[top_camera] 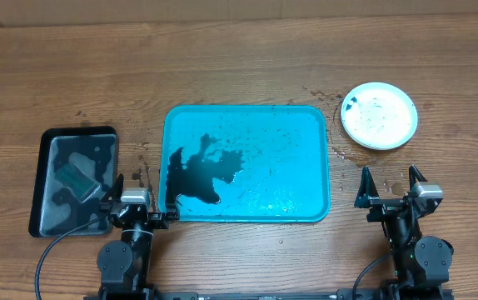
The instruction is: Clean dirty plates on tray and stack at the side
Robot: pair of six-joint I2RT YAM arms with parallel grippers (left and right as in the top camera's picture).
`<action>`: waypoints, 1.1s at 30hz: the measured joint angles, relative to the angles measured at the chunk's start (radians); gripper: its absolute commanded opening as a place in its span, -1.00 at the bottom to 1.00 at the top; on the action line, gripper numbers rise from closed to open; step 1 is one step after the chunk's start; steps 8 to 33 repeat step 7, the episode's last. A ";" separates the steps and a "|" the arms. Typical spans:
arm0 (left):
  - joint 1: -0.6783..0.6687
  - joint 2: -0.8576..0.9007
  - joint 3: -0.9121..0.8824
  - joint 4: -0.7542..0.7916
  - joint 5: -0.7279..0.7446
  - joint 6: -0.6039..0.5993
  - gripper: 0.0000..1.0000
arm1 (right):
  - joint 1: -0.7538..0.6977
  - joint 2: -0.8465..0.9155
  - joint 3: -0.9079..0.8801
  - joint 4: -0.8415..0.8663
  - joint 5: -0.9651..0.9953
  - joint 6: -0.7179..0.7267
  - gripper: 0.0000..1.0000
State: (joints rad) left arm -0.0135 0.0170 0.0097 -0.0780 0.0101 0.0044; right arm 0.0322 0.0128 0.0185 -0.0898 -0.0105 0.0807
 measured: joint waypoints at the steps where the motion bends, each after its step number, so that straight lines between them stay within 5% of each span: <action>1: 0.000 0.000 0.000 0.000 0.000 0.000 0.99 | 0.000 0.000 0.000 0.000 0.000 0.000 1.00; 33: 0.000 0.000 0.000 0.000 0.000 0.000 0.99 | 0.000 0.000 0.000 0.000 0.000 0.001 1.00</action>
